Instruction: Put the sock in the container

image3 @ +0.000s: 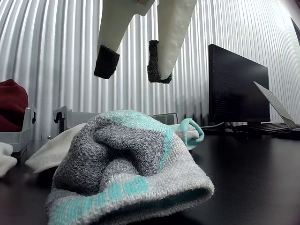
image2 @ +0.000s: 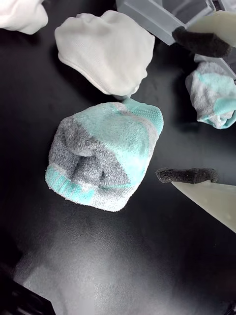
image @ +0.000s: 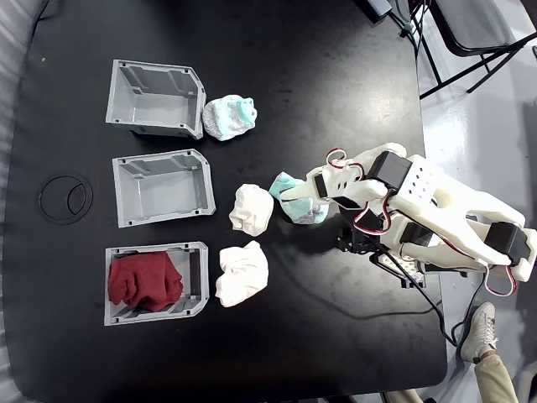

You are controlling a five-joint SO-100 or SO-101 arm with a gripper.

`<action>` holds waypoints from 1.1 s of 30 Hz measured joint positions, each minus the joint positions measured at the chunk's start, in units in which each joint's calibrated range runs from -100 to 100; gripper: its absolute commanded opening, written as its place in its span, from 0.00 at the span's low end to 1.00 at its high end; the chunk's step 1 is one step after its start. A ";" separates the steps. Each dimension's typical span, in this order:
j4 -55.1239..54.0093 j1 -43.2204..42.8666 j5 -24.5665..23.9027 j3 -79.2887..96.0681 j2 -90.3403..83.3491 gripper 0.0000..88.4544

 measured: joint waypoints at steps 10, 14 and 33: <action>0.00 0.11 0.58 4.86 0.17 0.45; -3.78 -0.32 0.63 6.49 1.09 0.45; -7.06 0.00 0.58 0.63 18.67 0.36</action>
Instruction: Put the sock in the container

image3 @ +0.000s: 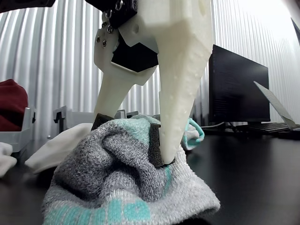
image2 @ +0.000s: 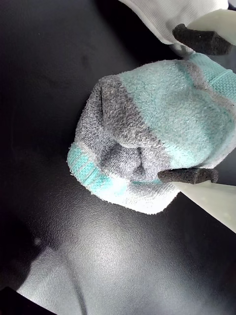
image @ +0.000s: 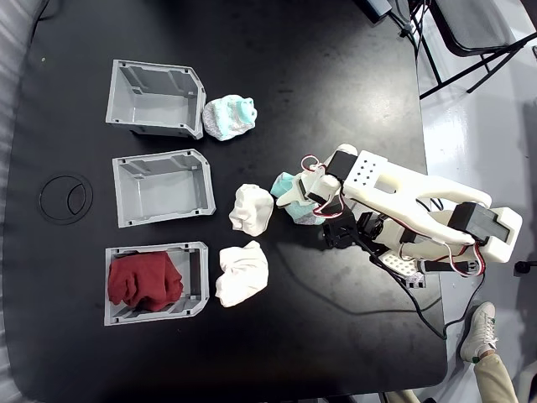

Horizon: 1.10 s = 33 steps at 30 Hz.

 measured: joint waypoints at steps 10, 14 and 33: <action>0.00 0.00 0.00 -0.09 0.00 0.02; 0.00 0.00 0.00 -0.09 0.00 0.02; 0.93 -2.33 -3.24 -25.95 -9.38 0.02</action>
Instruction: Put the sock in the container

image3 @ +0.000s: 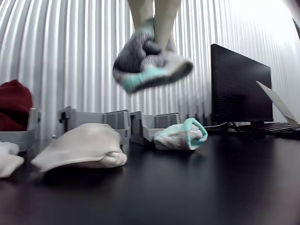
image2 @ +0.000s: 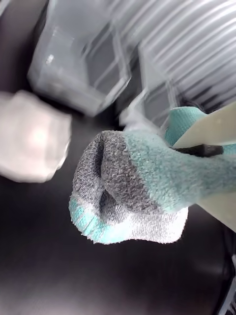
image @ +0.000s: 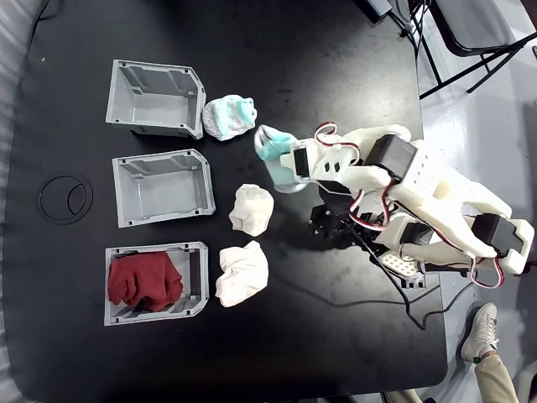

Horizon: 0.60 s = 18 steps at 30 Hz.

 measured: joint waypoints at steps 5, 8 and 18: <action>0.08 -3.60 -2.93 -10.27 7.62 0.02; 0.08 -6.88 -4.65 -17.84 13.48 0.02; 0.00 -14.81 -6.80 -46.76 33.24 0.02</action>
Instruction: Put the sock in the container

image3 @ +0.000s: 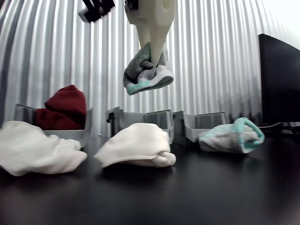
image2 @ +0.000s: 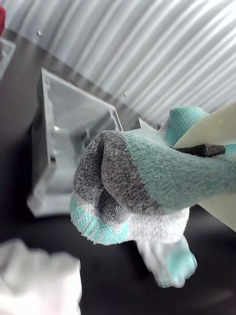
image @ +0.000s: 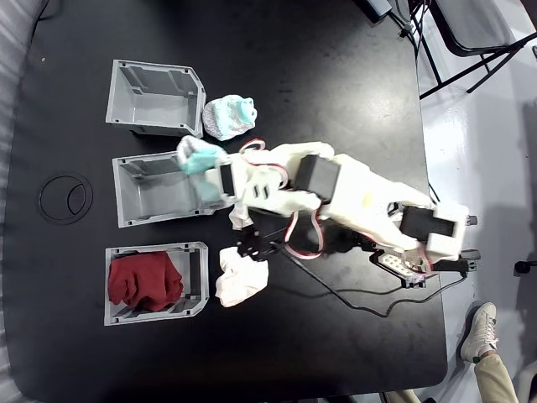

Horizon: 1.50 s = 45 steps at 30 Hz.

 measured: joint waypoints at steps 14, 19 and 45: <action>-0.50 -1.90 -3.50 -41.80 29.64 0.02; -4.71 -1.80 -3.50 -44.68 34.74 0.02; -1.01 -3.28 -4.18 -46.04 39.01 0.38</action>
